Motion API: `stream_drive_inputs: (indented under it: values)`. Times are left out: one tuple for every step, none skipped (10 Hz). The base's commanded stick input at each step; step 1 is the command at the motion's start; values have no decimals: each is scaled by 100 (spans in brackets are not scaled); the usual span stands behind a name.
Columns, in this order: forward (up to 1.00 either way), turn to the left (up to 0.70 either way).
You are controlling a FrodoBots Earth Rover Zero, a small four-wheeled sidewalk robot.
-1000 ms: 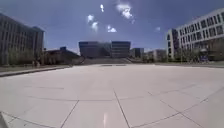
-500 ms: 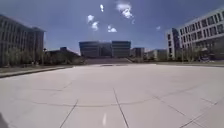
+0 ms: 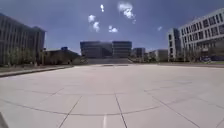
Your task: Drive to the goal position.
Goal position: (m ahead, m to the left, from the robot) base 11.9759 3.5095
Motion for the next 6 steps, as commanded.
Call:
stream_drive_inputs:
  values:
    - [50,0]
    - [50,0]
    - [50,0]
    - [50,0]
    - [50,0]
    - [50,0]
